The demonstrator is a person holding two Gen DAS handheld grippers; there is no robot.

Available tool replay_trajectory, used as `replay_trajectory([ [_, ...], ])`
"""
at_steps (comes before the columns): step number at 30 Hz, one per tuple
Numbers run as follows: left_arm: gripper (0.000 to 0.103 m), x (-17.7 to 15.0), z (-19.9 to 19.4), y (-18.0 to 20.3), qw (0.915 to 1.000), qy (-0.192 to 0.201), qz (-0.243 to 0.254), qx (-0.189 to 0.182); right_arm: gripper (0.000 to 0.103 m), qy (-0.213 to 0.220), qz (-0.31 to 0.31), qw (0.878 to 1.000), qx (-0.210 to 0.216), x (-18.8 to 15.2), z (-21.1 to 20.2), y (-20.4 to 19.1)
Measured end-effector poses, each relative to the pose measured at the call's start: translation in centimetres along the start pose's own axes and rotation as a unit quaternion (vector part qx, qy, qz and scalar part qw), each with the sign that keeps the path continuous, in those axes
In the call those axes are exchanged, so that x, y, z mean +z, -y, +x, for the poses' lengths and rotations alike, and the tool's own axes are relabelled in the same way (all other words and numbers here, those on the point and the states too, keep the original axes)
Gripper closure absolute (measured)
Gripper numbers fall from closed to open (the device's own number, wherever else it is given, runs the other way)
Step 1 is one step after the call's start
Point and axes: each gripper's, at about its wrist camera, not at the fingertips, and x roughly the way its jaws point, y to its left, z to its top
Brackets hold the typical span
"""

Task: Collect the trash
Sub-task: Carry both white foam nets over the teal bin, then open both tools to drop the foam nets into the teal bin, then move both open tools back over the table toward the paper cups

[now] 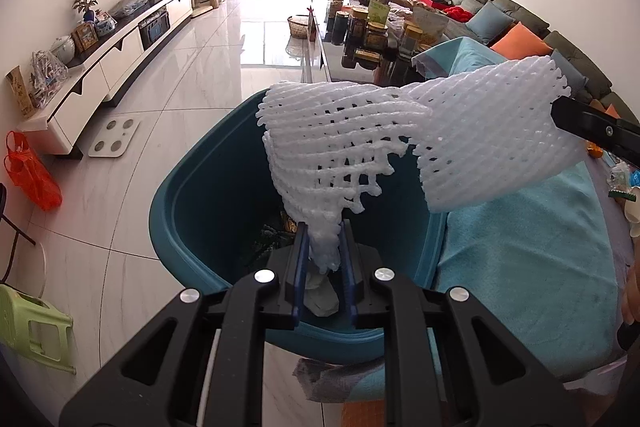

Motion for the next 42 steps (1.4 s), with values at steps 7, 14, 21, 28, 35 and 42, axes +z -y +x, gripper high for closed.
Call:
replay_trajectory([
  [7,0.085,0.1,1.9,-0.4,0.9997,-0.017,-0.015,0.002,0.085,-0.03,-0.01,0.999,-0.007,0.1,2.6,-1.0],
  [14,0.085,0.2,3.3,-1.3,0.9992,-0.024,-0.032,0.006,0.084,-0.057,-0.016,0.998,-0.002,0.2,4.7,-2.1],
  [21,0.079,-0.1,3.4,-1.6,0.9988,-0.021,-0.043,0.013,0.07,-0.081,-0.013,0.997,0.012,0.4,6.4,-2.8],
  [28,0.077,-0.7,2.5,-2.1,0.9985,-0.012,-0.051,0.018,0.065,-0.078,-0.003,0.997,0.012,0.1,5.9,-2.4],
  [35,0.068,-0.8,-0.4,-1.0,0.9991,0.024,-0.035,0.0,0.065,-0.06,0.002,0.998,0.014,-0.6,3.8,-1.7],
  [42,0.059,-0.6,-3.2,2.9,0.9974,0.058,0.009,-0.041,0.065,-0.008,-0.002,1.0,0.003,-1.6,-2.0,-0.6],
])
